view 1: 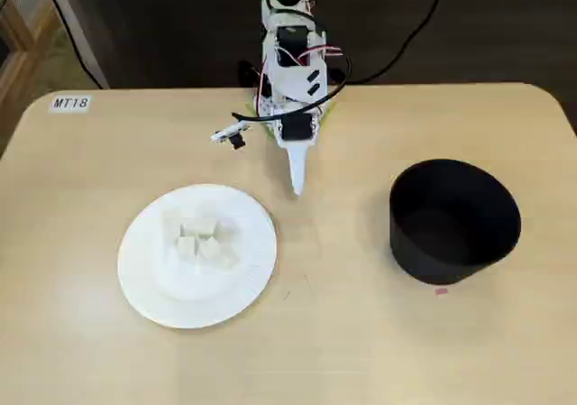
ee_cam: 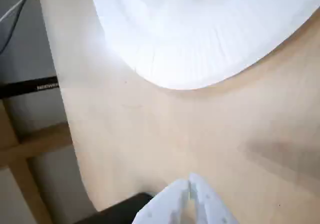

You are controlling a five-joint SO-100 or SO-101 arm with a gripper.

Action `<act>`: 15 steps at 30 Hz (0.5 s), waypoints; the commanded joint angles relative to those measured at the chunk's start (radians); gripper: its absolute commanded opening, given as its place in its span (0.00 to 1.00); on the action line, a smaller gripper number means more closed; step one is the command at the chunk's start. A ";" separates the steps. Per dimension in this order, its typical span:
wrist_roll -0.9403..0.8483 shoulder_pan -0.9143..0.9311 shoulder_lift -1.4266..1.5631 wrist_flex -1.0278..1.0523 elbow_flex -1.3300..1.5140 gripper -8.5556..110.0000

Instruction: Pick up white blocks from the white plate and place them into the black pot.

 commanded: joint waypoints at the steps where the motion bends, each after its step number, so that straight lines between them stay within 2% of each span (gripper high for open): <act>1: 0.031 0.084 -0.476 0.106 -0.609 0.05; 15: 0.023 0.083 -0.476 0.120 -0.614 0.05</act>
